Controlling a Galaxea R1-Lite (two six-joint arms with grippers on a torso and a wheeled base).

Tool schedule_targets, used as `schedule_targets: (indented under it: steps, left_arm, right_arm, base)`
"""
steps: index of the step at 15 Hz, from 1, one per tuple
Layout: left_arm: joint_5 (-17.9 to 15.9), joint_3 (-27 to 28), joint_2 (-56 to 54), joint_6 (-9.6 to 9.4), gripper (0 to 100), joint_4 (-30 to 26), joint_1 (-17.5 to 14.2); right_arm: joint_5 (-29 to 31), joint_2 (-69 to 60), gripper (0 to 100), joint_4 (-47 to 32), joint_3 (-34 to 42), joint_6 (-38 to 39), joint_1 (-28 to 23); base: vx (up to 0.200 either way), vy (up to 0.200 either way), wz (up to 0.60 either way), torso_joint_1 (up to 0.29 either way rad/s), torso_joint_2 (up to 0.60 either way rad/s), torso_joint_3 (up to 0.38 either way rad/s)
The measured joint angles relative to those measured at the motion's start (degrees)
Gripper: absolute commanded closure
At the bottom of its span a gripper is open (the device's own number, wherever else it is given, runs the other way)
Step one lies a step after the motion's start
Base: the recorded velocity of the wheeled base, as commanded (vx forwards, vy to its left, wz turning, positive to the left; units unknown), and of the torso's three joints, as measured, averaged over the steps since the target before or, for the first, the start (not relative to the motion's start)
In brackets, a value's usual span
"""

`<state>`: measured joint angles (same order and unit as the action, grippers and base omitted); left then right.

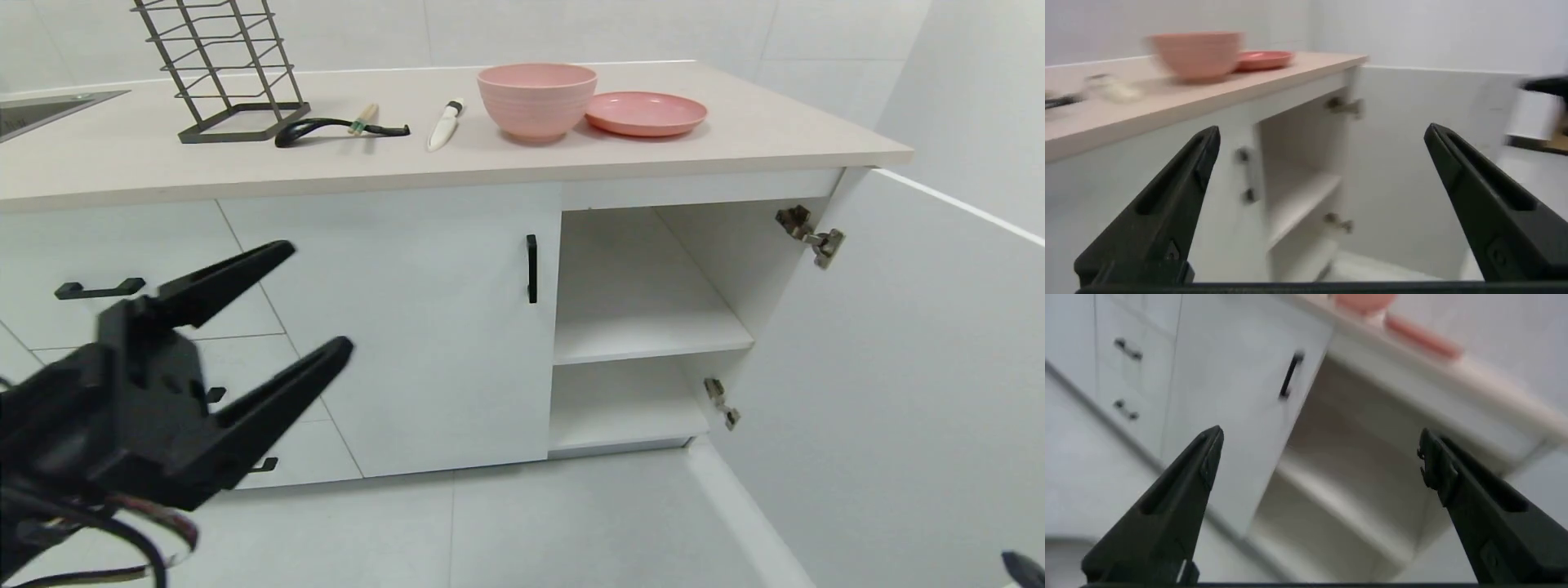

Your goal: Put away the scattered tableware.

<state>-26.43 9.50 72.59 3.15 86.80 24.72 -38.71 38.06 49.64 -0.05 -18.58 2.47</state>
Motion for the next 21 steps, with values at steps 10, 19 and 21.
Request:
schedule_targets:
  steps: [10,19,21]
  left_arm:
    - [1.5,-8.3,-59.6,-4.07,0,-77.6,-22.3]
    - [23.9,-9.4,-72.7,-3.35,0,-87.1,-24.8]
    - [23.9,-9.4,-72.8,-3.07,0,-87.2,-24.8]
  right_arm:
    - [28.6,-32.7,0,-47.6,-0.2,10.5,-7.0]
    - [36.0,-37.0,0,-49.3,0.0,18.0,-2.5]
    - [36.0,-37.7,0,-49.3,0.0,18.1,-2.5]
  base:
    - [0.000,0.000,0.00,0.000,0.00,0.000]
    - [0.000,0.000,0.00,0.000,0.00,0.000]
    - [0.000,0.000,0.00,0.000,0.00,0.000]
